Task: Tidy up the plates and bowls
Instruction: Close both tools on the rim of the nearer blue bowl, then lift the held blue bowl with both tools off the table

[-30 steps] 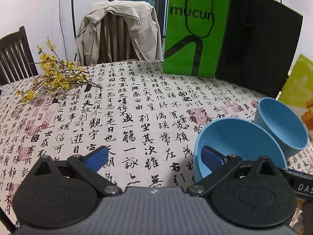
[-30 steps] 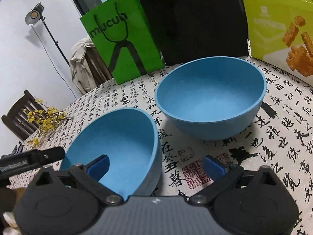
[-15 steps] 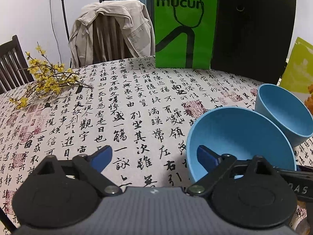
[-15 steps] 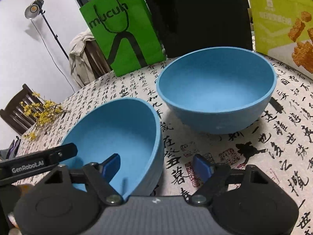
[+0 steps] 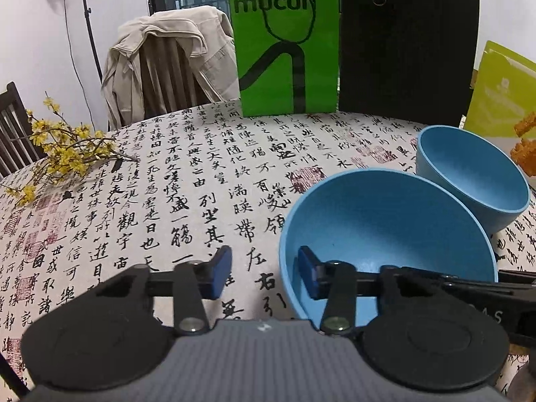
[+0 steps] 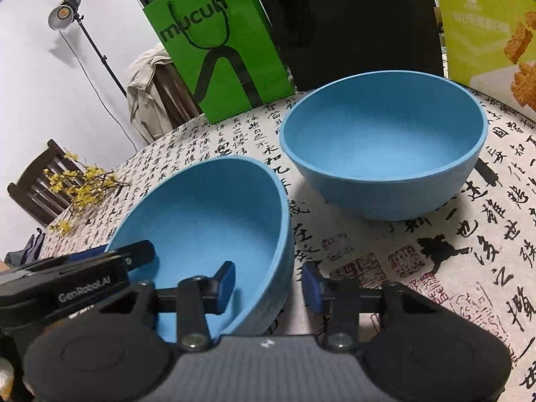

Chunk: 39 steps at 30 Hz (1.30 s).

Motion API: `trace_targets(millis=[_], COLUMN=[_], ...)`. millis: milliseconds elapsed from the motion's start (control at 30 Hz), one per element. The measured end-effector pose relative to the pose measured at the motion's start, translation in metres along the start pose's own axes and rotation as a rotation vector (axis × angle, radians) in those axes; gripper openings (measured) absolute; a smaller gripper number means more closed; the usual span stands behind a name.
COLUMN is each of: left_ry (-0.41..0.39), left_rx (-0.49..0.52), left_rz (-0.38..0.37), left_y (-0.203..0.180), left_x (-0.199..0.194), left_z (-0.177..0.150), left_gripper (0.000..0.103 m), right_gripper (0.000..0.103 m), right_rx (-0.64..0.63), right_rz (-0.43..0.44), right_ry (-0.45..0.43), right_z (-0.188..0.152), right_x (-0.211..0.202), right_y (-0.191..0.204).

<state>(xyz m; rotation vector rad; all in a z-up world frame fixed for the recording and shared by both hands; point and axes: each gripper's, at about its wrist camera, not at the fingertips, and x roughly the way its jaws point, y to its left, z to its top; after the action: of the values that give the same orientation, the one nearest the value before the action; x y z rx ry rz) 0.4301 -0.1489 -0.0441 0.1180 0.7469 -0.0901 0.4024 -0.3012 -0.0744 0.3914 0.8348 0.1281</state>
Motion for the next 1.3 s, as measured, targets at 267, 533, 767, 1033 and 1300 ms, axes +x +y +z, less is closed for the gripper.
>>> trace_targets(millis=[267, 533, 767, 1033, 1300], left_ry=[-0.005, -0.006, -0.02, -0.034, -0.056], left_rx=[0.013, 0.03, 0.038, 0.049, 0.068], left_rz=[-0.032, -0.015, 0.007, 0.021, 0.028], left_y=[-0.008, -0.015, -0.017, -0.017, -0.019], left_x=[-0.001, -0.001, -0.004, -0.007, -0.013], left_z=[-0.001, -0.004, -0.004, -0.003, -0.004], left_gripper=[0.018, 0.016, 0.016, 0.016, 0.016], right_gripper=[0.03, 0.023, 0.02, 0.02, 0.02], right_rx=[-0.03, -0.037, -0.061, -0.066, -0.066], right_rz=[-0.016, -0.035, -0.06, -0.047, -0.036], right_ry=[-0.008, -0.018, -0.028, -0.029, -0.041], right_z=[-0.002, -0.004, -0.006, -0.007, -0.008], right_x=[0.001, 0.003, 0.003, 0.002, -0.002], right_y=[0.005, 0.007, 0.011, 0.012, 0.01])
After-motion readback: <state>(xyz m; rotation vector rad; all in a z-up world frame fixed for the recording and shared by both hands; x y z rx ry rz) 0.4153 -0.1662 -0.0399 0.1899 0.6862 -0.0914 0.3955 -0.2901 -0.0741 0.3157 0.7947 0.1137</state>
